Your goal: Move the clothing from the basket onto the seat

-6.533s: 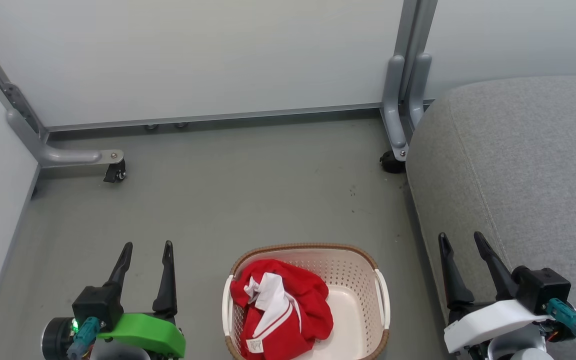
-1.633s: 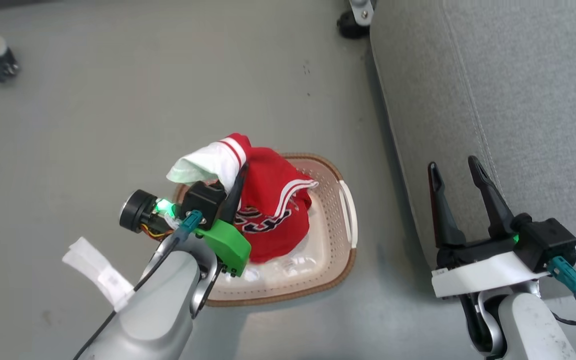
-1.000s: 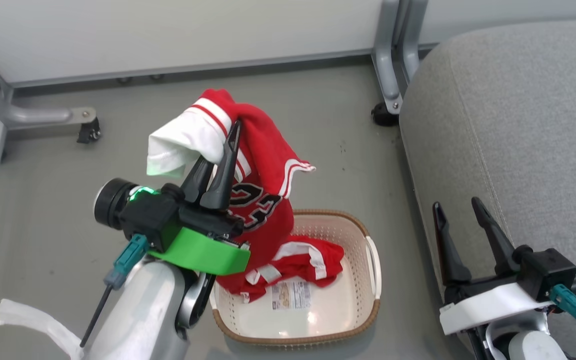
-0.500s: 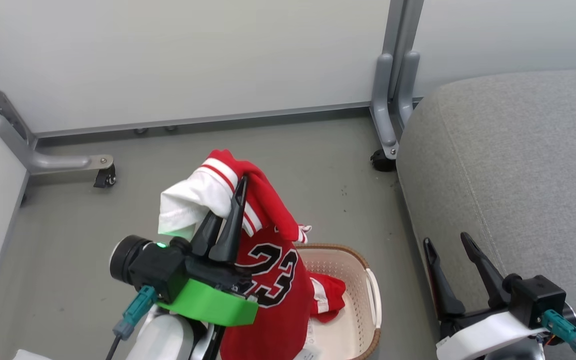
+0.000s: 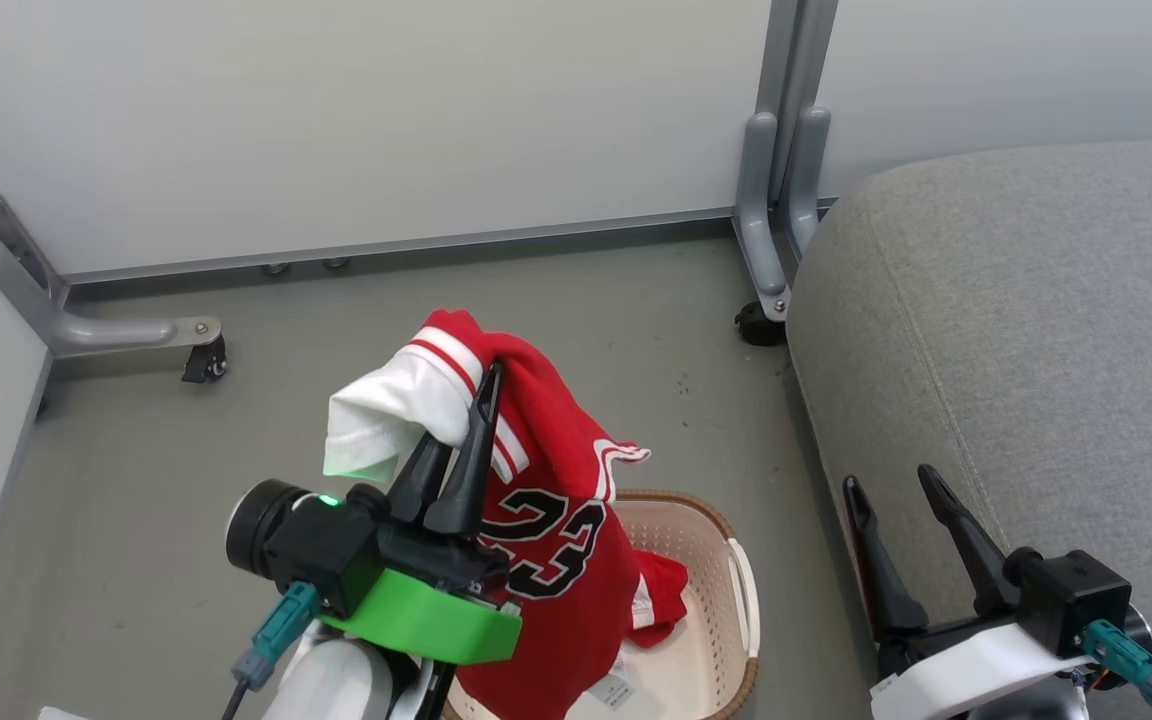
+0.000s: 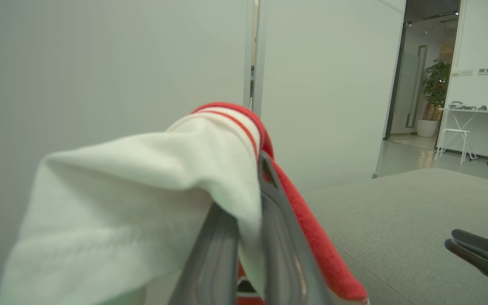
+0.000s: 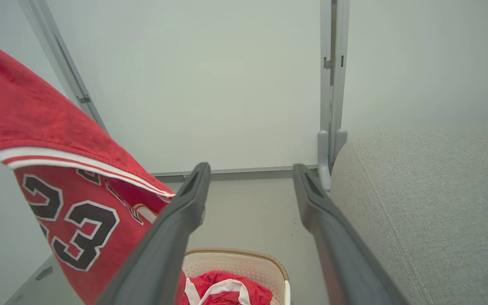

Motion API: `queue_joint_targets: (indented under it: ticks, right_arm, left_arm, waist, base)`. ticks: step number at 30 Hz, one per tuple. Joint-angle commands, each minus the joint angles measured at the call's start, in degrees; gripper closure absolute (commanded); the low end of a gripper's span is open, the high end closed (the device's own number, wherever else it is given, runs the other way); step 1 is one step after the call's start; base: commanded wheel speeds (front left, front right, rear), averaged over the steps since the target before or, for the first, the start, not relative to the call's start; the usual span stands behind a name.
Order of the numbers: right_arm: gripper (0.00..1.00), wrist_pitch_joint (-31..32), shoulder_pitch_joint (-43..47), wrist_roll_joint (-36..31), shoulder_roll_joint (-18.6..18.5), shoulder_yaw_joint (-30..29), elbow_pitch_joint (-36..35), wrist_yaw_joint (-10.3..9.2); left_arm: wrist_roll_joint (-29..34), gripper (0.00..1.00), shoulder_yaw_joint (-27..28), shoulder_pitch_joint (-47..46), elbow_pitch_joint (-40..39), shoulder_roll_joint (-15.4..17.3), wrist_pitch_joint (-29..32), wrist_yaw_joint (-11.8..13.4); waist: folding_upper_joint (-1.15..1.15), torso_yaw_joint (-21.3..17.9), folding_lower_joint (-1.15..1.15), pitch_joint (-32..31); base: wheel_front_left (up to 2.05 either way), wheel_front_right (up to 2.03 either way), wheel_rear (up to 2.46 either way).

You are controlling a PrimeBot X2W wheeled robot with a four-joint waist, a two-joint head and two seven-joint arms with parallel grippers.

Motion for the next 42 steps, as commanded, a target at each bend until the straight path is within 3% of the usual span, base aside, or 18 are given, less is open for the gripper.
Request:
queue_joint_targets:
  ticks: [1,10,19,27,36,37,38,40,42]
  right_arm:
    - [0.0,0.01,0.84,0.13,-0.19,0.11,-0.37,0.01]
    - [0.0,1.21,-2.32,1.34,-1.53,5.01,0.23,0.01]
    - [0.0,3.11,-12.17,7.35,-4.81,18.51,4.6,0.01]
    - [0.0,2.56,-23.93,12.69,-5.76,30.24,13.17,0.01]
    - [0.0,1.72,-33.21,15.39,-3.59,37.08,24.63,0.01]
    - [0.17,1.8,-33.89,15.98,-3.28,37.87,25.7,0.01]
    - [0.42,1.78,-34.39,16.33,-3.01,38.39,26.46,0.01]
    - [1.0,1.31,-35.51,16.86,-2.65,39.33,27.92,0.01]
    - [1.0,0.91,-36.18,17.63,-2.41,40.21,29.03,0.01]
  left_arm:
    - [0.1,1.0,0.16,-0.07,-0.31,0.44,-0.04,0.17]
    - [0.37,1.0,0.16,-1.1,-0.91,0.5,-0.04,0.18]
    - [0.82,1.0,-0.7,-2.28,-1.78,0.05,-0.04,-0.32]
    - [0.94,1.0,-1.91,-3.31,-1.77,-0.65,-0.04,-0.96]
    - [0.99,1.0,-3.27,-4.17,-1.66,-1.13,-0.04,-1.37]
    - [0.92,1.0,-3.37,-4.2,-1.65,-1.17,-0.04,-1.44]
    - [0.88,1.0,-3.44,-4.24,-1.67,-1.2,-0.04,-1.5]
    - [0.83,1.0,-3.62,-4.25,-1.73,-1.25,-0.04,-1.6]
    - [0.76,1.0,-3.76,-4.18,-1.72,-1.28,-0.04,-1.54]
  waist:
    - [0.0,0.04,0.0,0.06]
    - [0.0,0.58,0.0,0.84]
    - [0.0,1.82,0.0,2.47]
    - [0.0,3.07,0.0,3.56]
    - [0.0,3.79,0.0,4.3]
    - [0.0,3.84,0.0,4.34]
    - [0.0,3.88,0.0,4.35]
    - [0.0,3.92,0.0,4.35]
    - [0.0,3.92,0.0,4.24]
  base:
    - [0.0,0.0,0.0]
    - [0.0,0.0,0.0]
    - [0.0,0.0,0.0]
    - [0.0,0.0,0.0]
    - [0.0,0.0,0.0]
    - [0.0,0.0,0.0]
    - [0.0,0.0,0.0]
    - [0.0,0.0,0.0]
    - [0.0,0.0,0.0]
